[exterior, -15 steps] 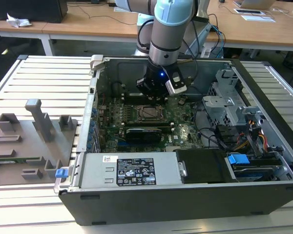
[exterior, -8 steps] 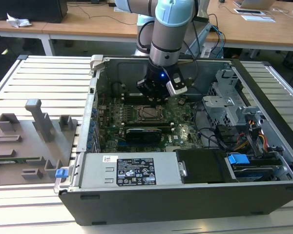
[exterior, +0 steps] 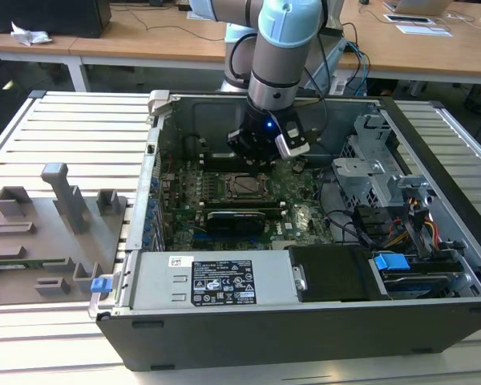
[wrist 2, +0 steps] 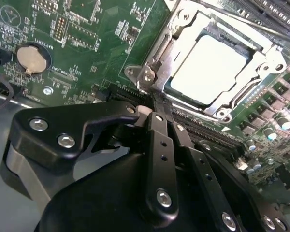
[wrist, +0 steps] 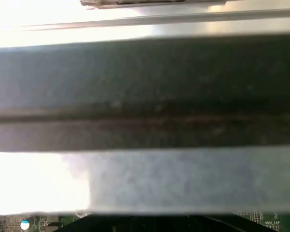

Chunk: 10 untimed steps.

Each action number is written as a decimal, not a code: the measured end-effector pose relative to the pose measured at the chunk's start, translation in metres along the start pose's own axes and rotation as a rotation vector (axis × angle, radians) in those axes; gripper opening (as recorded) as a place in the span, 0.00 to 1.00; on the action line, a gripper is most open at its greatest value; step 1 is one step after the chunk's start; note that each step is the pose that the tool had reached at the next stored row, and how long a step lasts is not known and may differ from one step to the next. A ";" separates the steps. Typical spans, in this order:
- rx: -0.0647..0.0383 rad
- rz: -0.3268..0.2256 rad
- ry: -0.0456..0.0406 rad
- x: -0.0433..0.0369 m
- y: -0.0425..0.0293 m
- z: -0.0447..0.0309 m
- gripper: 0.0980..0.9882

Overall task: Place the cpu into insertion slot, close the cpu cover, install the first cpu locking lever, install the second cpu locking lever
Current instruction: 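Install the first cpu locking lever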

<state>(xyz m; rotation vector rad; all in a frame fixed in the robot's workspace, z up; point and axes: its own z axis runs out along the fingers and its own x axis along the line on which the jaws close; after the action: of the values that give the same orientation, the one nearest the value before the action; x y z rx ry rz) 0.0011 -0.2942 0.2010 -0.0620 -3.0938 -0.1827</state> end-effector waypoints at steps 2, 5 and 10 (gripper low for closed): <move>0.000 0.000 -0.0001 0.0001 0.0003 -0.0025 0.01; 0.003 0.000 -0.0005 0.0006 -0.0001 -0.0093 0.01; 0.037 0.001 -0.0024 0.0016 -0.0105 -0.0105 0.01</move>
<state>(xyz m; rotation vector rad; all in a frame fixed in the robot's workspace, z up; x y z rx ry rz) -0.0005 -0.3058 0.2103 -0.0631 -3.0982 -0.1255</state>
